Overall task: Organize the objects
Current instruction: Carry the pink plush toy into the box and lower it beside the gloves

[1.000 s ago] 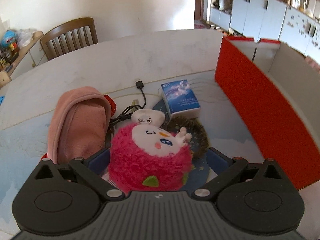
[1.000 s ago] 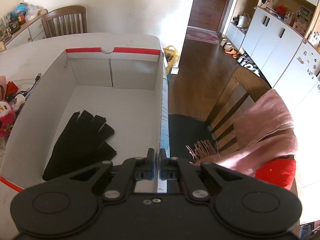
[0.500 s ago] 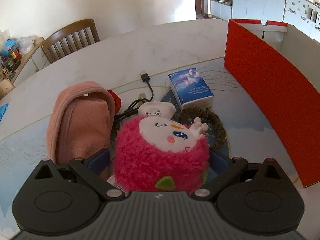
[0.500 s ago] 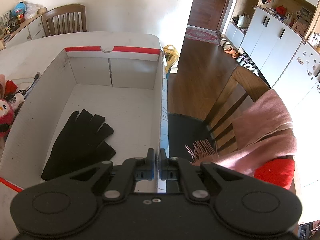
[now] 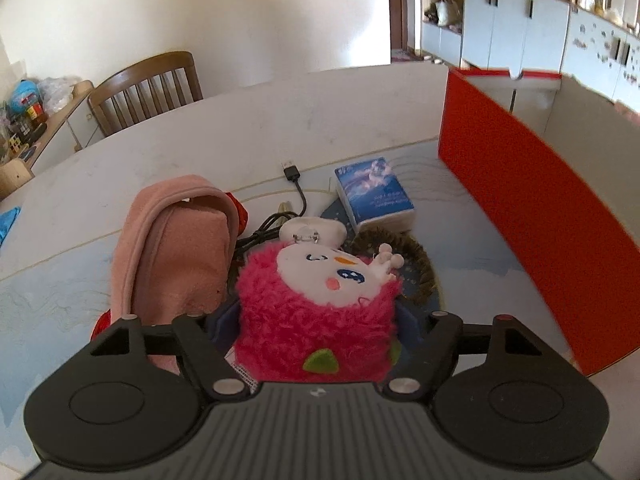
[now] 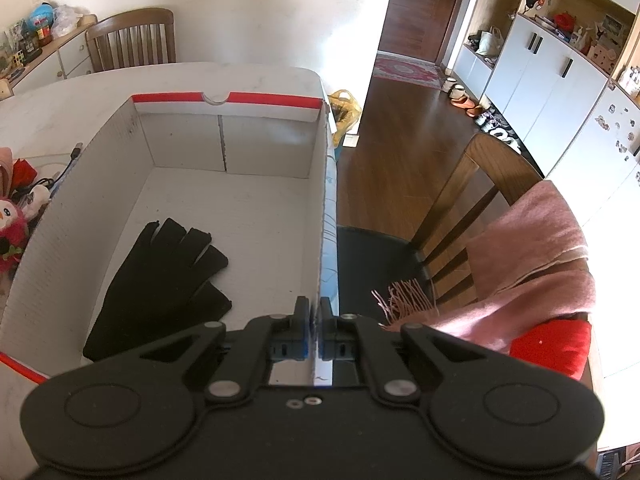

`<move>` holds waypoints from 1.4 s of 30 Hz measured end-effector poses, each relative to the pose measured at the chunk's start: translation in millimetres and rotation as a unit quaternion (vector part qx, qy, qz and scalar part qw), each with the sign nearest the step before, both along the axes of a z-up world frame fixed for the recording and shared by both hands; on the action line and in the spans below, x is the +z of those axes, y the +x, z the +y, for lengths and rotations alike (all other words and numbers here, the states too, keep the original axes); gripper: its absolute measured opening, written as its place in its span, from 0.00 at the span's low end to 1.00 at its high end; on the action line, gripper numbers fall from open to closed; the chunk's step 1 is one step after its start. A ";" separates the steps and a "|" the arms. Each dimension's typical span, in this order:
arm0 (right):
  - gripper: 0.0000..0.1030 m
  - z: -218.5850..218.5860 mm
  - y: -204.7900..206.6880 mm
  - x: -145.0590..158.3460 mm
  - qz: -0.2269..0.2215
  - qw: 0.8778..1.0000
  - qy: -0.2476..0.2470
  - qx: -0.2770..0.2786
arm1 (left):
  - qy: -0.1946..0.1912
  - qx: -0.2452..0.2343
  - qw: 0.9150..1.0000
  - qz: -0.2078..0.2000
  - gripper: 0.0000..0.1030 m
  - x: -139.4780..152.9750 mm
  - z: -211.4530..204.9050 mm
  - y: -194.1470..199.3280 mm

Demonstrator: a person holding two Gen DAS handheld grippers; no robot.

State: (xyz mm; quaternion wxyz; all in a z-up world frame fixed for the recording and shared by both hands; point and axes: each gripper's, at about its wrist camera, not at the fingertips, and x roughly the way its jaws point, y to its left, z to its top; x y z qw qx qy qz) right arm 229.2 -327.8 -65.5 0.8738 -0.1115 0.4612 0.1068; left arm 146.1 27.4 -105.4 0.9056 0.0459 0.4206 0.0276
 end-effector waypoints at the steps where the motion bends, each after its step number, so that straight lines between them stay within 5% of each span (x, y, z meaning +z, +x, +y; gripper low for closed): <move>1: 0.03 -0.4 0.1 -0.3 0.000 1.000 0.000 0.000 | -0.004 0.002 1.000 -0.003 0.74 3.8 -0.2 -1.8; 9: 0.02 -0.3 0.4 1.5 0.001 1.000 0.004 0.002 | -0.041 -0.010 0.999 -0.030 0.74 44.7 -13.8 -11.2; 22: 0.02 -1.1 -3.1 4.6 0.004 1.000 0.015 0.009 | -0.080 -0.095 0.991 -0.051 0.74 88.9 -73.6 2.1; 42: 0.04 -1.7 -6.9 7.1 0.003 0.999 0.026 0.028 | -0.058 -0.208 0.976 -0.024 0.74 81.4 -186.7 76.0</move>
